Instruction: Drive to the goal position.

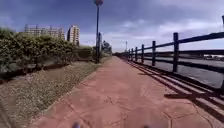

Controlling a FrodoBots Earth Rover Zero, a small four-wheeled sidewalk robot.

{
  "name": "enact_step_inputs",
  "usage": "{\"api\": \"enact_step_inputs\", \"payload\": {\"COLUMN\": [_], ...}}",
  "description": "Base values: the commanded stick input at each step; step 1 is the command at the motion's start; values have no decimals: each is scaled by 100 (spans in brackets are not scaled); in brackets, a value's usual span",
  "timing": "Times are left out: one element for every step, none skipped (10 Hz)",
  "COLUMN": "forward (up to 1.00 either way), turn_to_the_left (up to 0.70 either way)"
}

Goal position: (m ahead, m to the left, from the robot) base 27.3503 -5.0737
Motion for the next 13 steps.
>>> {"api": "enact_step_inputs", "payload": {"forward": [70,70,70,70,70,70,70,70,70,70,70,70,70], "turn_to_the_left": [0,0,0,0,0,0,0,0,0,0,0,0,0]}}
